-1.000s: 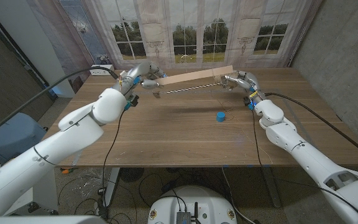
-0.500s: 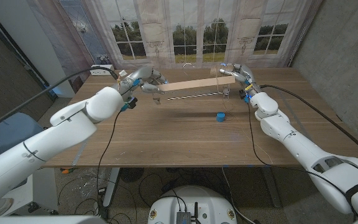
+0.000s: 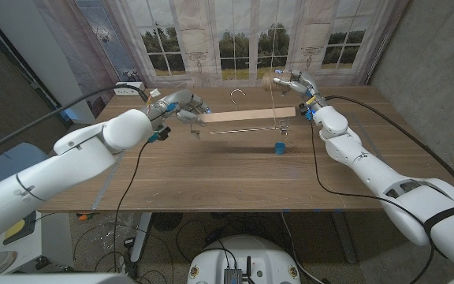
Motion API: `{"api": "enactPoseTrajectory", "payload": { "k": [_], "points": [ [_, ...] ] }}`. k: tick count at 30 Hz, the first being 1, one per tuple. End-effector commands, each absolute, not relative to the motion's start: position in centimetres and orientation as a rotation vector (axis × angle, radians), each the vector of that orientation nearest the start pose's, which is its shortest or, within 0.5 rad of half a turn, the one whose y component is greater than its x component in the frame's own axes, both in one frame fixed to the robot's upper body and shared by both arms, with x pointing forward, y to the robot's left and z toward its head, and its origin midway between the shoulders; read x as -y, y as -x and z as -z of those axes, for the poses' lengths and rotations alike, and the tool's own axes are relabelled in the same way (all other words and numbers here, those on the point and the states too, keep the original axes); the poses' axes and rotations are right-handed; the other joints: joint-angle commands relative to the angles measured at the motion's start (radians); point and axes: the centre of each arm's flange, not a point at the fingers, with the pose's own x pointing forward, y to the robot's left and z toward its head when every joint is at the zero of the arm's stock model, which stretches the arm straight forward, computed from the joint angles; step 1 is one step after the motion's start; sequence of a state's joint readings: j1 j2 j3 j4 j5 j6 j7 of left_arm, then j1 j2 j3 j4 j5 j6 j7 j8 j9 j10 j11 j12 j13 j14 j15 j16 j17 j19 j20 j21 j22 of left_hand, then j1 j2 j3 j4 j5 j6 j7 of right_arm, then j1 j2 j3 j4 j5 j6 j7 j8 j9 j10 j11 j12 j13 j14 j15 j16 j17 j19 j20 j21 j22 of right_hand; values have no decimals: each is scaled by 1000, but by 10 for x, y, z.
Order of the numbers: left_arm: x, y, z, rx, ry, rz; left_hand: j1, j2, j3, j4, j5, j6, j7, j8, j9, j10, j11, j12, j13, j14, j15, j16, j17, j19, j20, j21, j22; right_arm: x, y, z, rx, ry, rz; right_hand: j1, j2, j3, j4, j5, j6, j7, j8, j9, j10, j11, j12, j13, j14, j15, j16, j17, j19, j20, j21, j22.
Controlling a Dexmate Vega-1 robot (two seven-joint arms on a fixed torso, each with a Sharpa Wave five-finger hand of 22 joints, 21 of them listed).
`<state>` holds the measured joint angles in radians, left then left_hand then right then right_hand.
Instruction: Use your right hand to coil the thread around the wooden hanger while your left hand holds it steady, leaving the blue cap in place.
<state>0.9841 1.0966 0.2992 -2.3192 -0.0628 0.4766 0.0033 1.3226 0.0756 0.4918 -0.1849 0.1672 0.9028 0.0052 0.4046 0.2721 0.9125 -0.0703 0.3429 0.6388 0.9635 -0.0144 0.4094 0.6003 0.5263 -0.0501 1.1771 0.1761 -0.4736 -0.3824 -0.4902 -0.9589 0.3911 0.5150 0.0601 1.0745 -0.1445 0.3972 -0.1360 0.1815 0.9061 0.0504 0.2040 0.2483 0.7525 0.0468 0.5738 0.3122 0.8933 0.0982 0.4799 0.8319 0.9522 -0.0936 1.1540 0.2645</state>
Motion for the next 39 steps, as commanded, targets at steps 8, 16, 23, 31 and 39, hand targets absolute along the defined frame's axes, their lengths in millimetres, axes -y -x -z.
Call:
{"api": "enactPoseTrajectory", "payload": {
  "k": [8,16,23,31,39],
  "points": [
    [-240,-475,-67,457,-1173,38,35,59,35,24,4,94,11,3,31,4,2,-5,4,168,-213,-5,5,-9,-77,9,3,211,-664,-136,968,289,-307,301,301,4,4,4,48,34,2,6,69,60,61,103,280,-321,-7,6,-113,-113,14,-7],
    [-243,-481,-64,434,-1167,9,35,59,36,24,4,95,11,2,33,7,-5,-7,8,170,-214,-9,5,-12,-76,14,3,179,-637,-143,1076,359,-403,302,300,4,4,4,47,32,1,7,68,53,61,105,281,-322,-10,10,-116,-113,23,-11],
    [-245,-484,-60,405,-1166,-20,34,59,36,24,4,95,11,1,34,6,-4,-8,10,170,-214,-11,6,-14,-76,16,3,154,-615,-147,1167,432,-467,302,300,4,3,4,48,31,1,7,69,46,62,106,283,-322,-12,13,-119,-113,30,-16],
    [-250,-484,-57,410,-1126,-104,36,58,37,23,4,95,14,1,36,9,0,-11,8,170,-214,-12,9,-16,-77,20,3,143,-591,-145,1260,488,-473,302,300,5,3,4,47,29,1,8,68,45,61,106,285,-322,-15,17,-124,-113,39,-21],
    [-248,-491,-56,434,-1090,-124,35,58,38,23,3,102,9,2,35,14,-7,-13,9,175,-214,-16,5,-19,-79,24,3,136,-571,-133,1293,494,-502,303,299,5,2,4,49,26,1,8,70,39,62,108,286,-322,-18,21,-128,-113,47,-26]
  ]
}}
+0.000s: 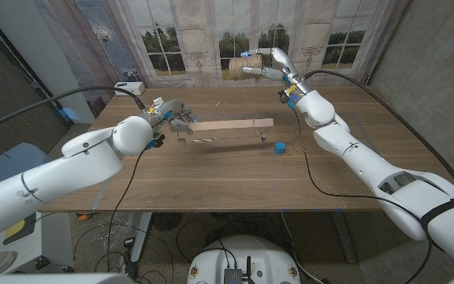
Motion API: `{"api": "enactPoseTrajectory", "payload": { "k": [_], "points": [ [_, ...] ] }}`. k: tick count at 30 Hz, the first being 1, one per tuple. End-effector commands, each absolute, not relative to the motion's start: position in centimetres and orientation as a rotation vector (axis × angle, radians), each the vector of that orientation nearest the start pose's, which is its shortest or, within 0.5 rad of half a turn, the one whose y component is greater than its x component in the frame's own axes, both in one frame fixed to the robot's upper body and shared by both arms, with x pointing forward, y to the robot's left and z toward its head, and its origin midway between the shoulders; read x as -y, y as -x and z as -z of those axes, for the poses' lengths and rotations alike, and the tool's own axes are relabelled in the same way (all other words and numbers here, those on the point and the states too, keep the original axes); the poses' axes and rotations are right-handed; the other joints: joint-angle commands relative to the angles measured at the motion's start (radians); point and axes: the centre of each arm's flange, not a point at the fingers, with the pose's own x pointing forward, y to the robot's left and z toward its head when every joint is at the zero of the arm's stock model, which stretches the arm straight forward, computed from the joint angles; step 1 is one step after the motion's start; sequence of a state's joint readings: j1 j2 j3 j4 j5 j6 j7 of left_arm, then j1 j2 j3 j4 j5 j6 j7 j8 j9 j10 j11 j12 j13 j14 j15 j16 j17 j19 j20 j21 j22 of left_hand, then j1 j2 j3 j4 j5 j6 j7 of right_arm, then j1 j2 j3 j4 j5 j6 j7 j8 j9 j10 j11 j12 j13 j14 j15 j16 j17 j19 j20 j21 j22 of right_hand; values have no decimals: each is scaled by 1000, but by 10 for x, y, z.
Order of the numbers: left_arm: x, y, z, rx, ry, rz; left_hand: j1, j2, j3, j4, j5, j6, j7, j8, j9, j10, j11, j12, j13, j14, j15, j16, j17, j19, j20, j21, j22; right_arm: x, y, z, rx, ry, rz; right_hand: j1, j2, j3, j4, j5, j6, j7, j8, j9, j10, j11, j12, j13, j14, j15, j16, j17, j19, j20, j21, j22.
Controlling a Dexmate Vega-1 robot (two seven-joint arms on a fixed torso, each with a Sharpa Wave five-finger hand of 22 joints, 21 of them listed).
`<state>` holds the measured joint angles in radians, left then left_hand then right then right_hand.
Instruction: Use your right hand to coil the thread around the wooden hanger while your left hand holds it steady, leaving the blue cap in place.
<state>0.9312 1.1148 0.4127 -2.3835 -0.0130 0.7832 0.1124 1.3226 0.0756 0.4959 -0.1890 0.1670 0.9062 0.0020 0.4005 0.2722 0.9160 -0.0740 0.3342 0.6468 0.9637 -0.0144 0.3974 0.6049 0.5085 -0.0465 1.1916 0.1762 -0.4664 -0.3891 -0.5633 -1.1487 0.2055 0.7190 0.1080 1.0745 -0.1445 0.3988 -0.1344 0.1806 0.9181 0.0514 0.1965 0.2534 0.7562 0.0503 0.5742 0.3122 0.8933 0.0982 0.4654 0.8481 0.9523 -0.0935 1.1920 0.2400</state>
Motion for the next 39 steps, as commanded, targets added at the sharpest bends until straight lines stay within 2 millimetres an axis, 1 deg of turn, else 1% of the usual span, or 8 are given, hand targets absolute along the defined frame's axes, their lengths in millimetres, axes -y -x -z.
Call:
{"api": "enactPoseTrajectory", "payload": {
  "k": [1,10,11,14,15,21,32,39],
  "points": [
    [-247,-492,-57,440,-1087,-130,35,59,34,27,4,100,12,5,35,13,-9,-5,-1,177,-215,-4,-1,-1,-82,10,3,135,-570,-131,1295,494,-508,303,299,3,1,5,37,25,9,3,66,34,62,108,286,-322,-4,5,-129,-114,10,-1],
    [-243,-493,-62,514,-1039,-228,36,57,33,27,3,102,10,4,34,15,-6,-6,1,184,-215,-4,1,-2,-83,15,4,135,-556,-117,1311,482,-538,305,298,3,-1,5,36,24,8,4,68,35,61,107,290,-323,-6,10,-133,-114,19,-6],
    [-242,-494,-62,527,-1030,-244,36,56,33,26,3,102,10,4,33,15,-3,-6,2,184,-215,-4,1,-3,-83,16,4,135,-554,-115,1313,481,-539,305,298,3,-1,5,36,25,8,4,68,34,61,107,290,-323,-6,10,-133,-114,20,-6],
    [-240,-495,-64,566,-1001,-286,36,55,33,25,3,104,8,3,33,17,-6,-7,2,186,-215,-5,2,-3,-84,18,4,136,-550,-110,1318,480,-545,305,298,3,-1,5,37,26,8,4,67,33,61,107,291,-323,-7,11,-134,-114,22,-7],
    [-239,-495,-64,580,-992,-298,36,55,33,26,3,106,6,3,33,20,-11,-6,3,187,-215,-5,2,-3,-84,19,4,136,-548,-109,1321,479,-545,305,298,4,-1,5,37,26,8,4,67,34,61,107,291,-323,-7,12,-135,-114,24,-8],
    [-234,-498,-68,634,-956,-349,36,54,32,26,3,110,2,3,32,21,-11,-8,3,190,-215,-8,0,-4,-85,24,4,142,-543,-99,1314,480,-531,306,298,4,-1,5,37,26,8,5,69,36,61,107,292,-322,-9,14,-136,-114,29,-11],
    [-228,-499,-73,699,-882,-439,33,52,29,27,3,121,0,4,30,29,-14,-8,4,203,-216,-9,0,-3,-87,33,5,164,-548,-72,1249,414,-476,307,298,4,-2,5,39,24,8,6,70,30,62,109,295,-322,-13,18,-141,-114,40,-16],
    [-225,-497,-77,746,-821,-499,32,51,28,28,3,122,-1,2,28,33,-14,-9,4,209,-216,-10,0,-2,-88,39,5,174,-553,-54,1187,385,-461,307,299,4,-1,5,41,25,9,6,72,34,61,106,295,-322,-17,19,-144,-114,49,-20]
  ]
}}
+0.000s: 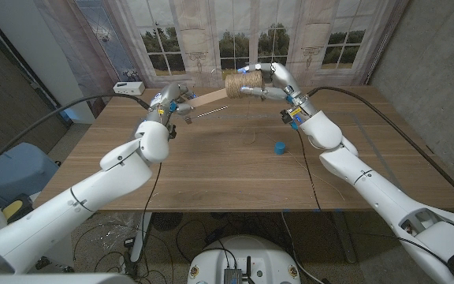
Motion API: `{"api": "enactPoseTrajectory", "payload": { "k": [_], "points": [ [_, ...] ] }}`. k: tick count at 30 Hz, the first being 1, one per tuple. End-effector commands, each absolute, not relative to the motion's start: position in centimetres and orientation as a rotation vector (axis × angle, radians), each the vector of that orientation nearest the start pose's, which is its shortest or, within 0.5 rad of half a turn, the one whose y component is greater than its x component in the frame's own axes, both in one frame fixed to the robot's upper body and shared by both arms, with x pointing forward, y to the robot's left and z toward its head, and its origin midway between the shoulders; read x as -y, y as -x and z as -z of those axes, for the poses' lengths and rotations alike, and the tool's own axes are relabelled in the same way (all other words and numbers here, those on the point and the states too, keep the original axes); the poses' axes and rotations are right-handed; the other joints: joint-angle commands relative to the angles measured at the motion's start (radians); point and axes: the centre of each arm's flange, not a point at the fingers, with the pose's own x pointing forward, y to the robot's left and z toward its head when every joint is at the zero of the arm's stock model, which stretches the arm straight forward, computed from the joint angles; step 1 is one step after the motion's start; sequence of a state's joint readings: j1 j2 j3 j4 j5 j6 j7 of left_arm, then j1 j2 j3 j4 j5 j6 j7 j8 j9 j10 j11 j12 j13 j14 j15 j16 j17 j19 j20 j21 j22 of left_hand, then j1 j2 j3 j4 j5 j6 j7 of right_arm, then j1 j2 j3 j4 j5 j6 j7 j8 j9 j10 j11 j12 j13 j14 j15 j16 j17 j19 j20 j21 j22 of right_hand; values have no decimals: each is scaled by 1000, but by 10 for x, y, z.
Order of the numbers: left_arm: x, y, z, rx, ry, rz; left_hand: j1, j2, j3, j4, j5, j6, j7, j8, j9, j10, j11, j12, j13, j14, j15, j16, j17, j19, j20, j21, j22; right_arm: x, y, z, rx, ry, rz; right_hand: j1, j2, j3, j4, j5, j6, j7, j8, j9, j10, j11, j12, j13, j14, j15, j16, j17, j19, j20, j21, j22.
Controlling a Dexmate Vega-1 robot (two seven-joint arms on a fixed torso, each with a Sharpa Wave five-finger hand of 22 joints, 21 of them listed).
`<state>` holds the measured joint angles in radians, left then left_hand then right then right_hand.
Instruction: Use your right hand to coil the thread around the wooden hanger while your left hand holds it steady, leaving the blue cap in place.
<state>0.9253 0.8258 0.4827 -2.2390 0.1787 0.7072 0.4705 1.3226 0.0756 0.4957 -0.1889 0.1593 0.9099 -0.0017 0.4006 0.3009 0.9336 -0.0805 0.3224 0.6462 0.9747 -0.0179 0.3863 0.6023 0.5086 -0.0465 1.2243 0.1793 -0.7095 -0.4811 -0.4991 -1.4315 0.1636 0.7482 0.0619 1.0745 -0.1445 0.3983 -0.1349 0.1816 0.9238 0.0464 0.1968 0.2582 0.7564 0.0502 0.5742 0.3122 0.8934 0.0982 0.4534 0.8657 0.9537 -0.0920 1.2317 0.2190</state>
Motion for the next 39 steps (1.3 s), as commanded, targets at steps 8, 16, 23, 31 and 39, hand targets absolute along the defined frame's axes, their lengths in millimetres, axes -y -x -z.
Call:
{"api": "enactPoseTrajectory", "payload": {
  "k": [8,16,23,31,39],
  "points": [
    [-222,-496,-81,745,-830,-487,31,48,27,27,10,116,1,-1,-2,15,-7,1,7,199,-213,-2,3,-4,-89,11,2,184,-563,-38,1106,362,-434,307,298,5,-1,4,34,30,8,2,67,37,59,107,296,-321,-8,6,-149,-115,18,-3],
    [-222,-492,-87,739,-855,-469,30,47,27,27,11,116,-3,-3,-3,16,-9,-1,6,204,-213,-4,5,-5,-90,16,2,193,-582,-23,1009,344,-381,307,299,5,0,4,35,31,8,3,69,39,60,108,297,-321,-12,7,-153,-115,25,-7],
    [-222,-490,-91,734,-876,-462,26,47,26,29,10,115,-5,-6,-4,14,-11,-5,6,205,-213,-6,6,-6,-89,20,1,203,-603,-10,921,339,-335,306,299,6,1,4,36,31,8,3,68,45,58,107,298,-320,-15,9,-157,-115,32,-11],
    [-220,-487,-95,743,-893,-453,24,47,25,30,11,110,-4,-9,-4,13,-12,-6,7,206,-213,-9,6,-8,-88,24,1,211,-623,-3,854,313,-297,306,300,7,2,4,34,32,7,4,68,41,57,109,298,-319,-20,10,-162,-115,40,-16],
    [-220,-484,-96,756,-888,-415,23,47,25,29,11,106,0,-12,-3,8,-9,-10,9,207,-213,-13,7,-11,-88,27,1,220,-644,-2,812,308,-266,304,300,8,3,4,32,34,6,4,69,44,56,108,297,-319,-24,11,-166,-114,46,-19]
  ]
}}
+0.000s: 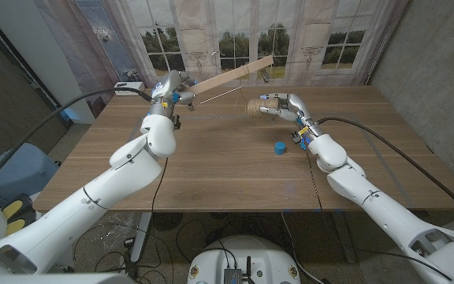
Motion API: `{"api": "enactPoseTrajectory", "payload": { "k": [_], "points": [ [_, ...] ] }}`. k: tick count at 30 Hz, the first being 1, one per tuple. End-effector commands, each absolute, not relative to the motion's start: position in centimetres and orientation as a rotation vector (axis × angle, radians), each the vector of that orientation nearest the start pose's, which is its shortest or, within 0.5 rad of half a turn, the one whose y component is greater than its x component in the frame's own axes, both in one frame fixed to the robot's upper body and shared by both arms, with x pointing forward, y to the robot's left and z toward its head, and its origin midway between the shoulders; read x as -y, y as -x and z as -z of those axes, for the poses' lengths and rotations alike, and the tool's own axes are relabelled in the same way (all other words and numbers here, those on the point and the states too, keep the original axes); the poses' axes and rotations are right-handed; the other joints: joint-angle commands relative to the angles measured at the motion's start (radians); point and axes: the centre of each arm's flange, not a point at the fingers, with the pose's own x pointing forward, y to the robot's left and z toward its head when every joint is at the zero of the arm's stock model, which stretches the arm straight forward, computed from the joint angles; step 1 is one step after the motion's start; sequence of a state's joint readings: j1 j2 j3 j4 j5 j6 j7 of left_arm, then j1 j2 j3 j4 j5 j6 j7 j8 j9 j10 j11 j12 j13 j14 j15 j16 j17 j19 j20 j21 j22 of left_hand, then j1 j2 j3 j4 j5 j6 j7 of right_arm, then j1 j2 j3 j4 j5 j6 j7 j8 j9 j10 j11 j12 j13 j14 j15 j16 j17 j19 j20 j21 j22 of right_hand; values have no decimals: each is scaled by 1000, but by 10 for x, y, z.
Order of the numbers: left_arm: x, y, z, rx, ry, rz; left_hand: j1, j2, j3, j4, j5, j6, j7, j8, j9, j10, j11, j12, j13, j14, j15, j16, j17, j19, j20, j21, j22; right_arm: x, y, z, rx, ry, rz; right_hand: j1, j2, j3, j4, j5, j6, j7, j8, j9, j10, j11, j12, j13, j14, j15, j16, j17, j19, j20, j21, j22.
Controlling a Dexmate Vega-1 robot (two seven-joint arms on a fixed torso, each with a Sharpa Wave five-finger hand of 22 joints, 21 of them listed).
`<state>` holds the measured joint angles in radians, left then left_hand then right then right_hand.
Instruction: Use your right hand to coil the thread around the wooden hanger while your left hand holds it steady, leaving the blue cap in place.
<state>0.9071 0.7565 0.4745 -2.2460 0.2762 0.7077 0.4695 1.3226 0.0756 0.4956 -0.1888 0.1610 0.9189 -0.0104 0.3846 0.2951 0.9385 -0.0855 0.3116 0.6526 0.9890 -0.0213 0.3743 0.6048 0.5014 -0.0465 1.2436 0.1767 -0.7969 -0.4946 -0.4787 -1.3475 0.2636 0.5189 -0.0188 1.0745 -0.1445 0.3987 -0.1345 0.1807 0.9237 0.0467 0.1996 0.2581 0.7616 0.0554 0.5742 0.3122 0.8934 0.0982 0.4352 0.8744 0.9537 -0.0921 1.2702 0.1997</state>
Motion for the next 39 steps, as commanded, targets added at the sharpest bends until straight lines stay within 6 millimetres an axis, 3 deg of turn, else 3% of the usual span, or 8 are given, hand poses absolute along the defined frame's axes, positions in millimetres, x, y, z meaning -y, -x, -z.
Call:
{"api": "enactPoseTrajectory", "payload": {
  "k": [1,18,39],
  "points": [
    [-220,-483,-96,757,-889,-409,22,47,25,29,9,97,9,4,3,3,-3,0,2,193,-209,-1,5,-4,-88,8,3,221,-648,-2,804,306,-259,304,300,7,3,5,32,34,3,4,64,41,56,108,297,-319,-7,2,-166,-113,9,0],
    [-223,-470,-92,720,-943,-264,25,48,29,26,10,89,15,2,12,-1,-2,-4,7,188,-209,-11,6,-14,-89,12,2,241,-690,-14,749,282,-143,300,299,9,5,6,33,33,4,4,61,42,54,113,299,-319,-13,6,-174,-112,20,-6],
    [-225,-470,-84,597,-1019,-107,34,52,37,23,11,89,33,1,24,1,6,-8,13,182,-208,-20,11,-28,-88,17,1,248,-694,-39,810,261,-80,297,299,12,7,6,32,33,3,5,63,40,52,113,301,-318,-19,10,-182,-112,31,-10]
  ]
}}
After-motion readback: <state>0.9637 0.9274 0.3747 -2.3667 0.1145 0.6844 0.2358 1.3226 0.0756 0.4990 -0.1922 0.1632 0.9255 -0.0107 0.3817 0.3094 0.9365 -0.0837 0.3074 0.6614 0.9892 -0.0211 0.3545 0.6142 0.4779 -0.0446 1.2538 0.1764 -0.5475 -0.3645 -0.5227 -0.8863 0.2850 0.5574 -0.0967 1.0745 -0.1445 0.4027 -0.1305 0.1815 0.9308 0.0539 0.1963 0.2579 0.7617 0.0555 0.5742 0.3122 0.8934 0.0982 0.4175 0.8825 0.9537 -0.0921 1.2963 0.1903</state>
